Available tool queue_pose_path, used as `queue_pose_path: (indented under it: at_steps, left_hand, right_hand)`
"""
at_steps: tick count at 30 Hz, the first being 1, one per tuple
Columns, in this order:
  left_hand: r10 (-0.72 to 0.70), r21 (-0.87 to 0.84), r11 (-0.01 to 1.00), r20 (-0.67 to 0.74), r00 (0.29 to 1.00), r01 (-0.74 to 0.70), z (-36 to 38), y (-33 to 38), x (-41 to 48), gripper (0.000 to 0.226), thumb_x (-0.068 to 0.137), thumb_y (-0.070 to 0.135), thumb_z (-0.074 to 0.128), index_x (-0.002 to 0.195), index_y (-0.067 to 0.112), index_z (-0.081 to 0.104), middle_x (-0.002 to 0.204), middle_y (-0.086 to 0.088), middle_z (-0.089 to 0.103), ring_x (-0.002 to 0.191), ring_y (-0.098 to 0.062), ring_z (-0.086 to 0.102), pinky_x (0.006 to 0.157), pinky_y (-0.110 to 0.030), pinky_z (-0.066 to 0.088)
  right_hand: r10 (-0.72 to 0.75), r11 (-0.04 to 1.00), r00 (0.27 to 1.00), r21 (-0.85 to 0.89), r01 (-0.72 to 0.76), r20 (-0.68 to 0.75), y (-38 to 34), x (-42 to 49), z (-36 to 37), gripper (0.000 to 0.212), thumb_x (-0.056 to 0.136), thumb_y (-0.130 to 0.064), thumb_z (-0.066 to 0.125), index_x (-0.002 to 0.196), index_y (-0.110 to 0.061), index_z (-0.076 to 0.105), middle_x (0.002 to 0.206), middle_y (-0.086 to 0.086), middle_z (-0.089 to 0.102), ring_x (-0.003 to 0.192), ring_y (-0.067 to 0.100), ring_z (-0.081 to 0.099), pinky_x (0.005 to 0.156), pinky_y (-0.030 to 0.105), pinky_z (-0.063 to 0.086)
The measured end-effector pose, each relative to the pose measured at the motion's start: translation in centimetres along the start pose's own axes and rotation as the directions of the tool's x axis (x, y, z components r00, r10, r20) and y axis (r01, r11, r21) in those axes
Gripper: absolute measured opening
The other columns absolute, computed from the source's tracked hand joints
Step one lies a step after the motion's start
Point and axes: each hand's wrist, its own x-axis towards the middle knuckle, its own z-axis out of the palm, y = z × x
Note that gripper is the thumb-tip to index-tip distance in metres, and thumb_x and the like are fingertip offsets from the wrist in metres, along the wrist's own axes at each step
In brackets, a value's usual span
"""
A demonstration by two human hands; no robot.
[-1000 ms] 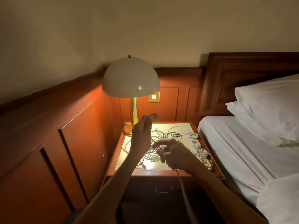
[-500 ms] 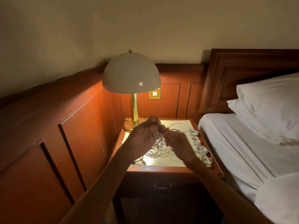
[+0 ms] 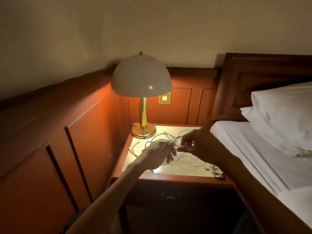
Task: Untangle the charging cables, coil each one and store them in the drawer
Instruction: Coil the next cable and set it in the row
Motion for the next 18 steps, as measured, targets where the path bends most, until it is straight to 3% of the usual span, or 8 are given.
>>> queue_pose_path:
  at_steps: [2,5,7,9,12,16,18]
  left_hand:
    - [-0.072,-0.192,0.976,0.171,0.983,0.105,-0.3,0.9,-0.2,0.043,0.105,0.032,0.041,0.073,0.010,0.058,0.061,0.006,0.060,0.061,-0.013,0.059,0.064,-0.026,0.046]
    - [0.068,-0.502,0.857,0.338,0.939,0.119,-0.6,2.8,-0.6,0.042,0.102,0.033,0.040,0.066,0.017,0.055,0.057,0.008,0.051,0.061,-0.016,0.058,0.073,-0.027,0.054]
    - [0.112,-0.661,0.733,0.348,0.931,0.159,-0.9,3.8,-0.8,0.042,0.100,0.028,0.034,0.065,0.020,0.055,0.054,0.007,0.046,0.057,-0.013,0.055,0.079,-0.032,0.054]
    - [0.107,-0.698,0.697,0.326,0.939,0.163,-1.1,3.8,-0.8,0.041,0.099,0.027,0.034,0.063,0.021,0.054,0.052,0.007,0.042,0.057,-0.013,0.053,0.083,-0.034,0.053]
    - [0.090,-0.713,0.677,0.327,0.941,0.183,-1.3,3.5,-0.9,0.041,0.099,0.026,0.036,0.062,0.022,0.053,0.050,0.009,0.045,0.059,-0.013,0.054,0.089,-0.038,0.050]
    - [0.029,-0.734,0.620,0.376,0.926,0.278,-1.8,3.1,-1.0,0.038,0.102,0.021,0.038,0.072,0.015,0.061,0.057,0.003,0.051,0.060,-0.013,0.061,0.094,-0.039,0.051]
    - [-0.027,-0.692,0.651,0.389,0.921,0.312,-2.1,3.3,-0.9,0.036,0.102,0.017,0.038,0.080,0.011,0.066,0.063,0.001,0.060,0.065,-0.015,0.067,0.100,-0.041,0.049]
  right_hand:
    - [-0.047,0.987,0.997,0.155,0.038,0.056,0.3,0.5,-2.1,0.016,0.079,-0.032,0.081,0.087,-0.026,0.069,0.066,-0.020,0.059,0.057,-0.002,0.058,0.057,0.006,0.040]
    - [-0.059,0.882,0.997,0.470,0.031,0.045,0.9,0.7,-2.9,0.024,0.078,-0.022,0.082,0.100,-0.019,0.073,0.061,-0.011,0.065,0.047,0.003,0.052,0.048,0.009,0.036]
    - [-0.011,0.750,1.000,0.662,0.004,0.006,1.1,0.6,-1.8,0.020,0.082,-0.020,0.076,0.102,-0.018,0.076,0.063,-0.007,0.067,0.048,0.011,0.047,0.047,0.017,0.033]
    - [0.023,0.631,1.000,0.776,-0.001,-0.017,0.8,0.1,-0.1,0.016,0.087,-0.031,0.069,0.099,-0.025,0.078,0.065,0.009,0.061,0.053,0.032,0.036,0.049,0.029,0.027]
    - [0.072,0.586,0.997,0.810,-0.033,-0.012,-0.1,-0.6,1.8,0.021,0.090,-0.043,0.058,0.079,-0.042,0.075,0.063,0.032,0.041,0.056,0.034,0.032,0.049,0.031,0.026]
    - [0.135,0.561,0.991,0.823,-0.091,0.018,0.1,-1.0,3.1,0.021,0.089,-0.047,0.059,0.082,-0.038,0.076,0.062,0.034,0.039,0.053,0.033,0.032,0.048,0.030,0.027]
    - [0.139,0.539,0.990,0.837,-0.092,0.019,0.4,-1.1,3.9,0.024,0.089,-0.049,0.062,0.089,-0.031,0.077,0.060,0.029,0.043,0.050,0.034,0.033,0.047,0.032,0.029]
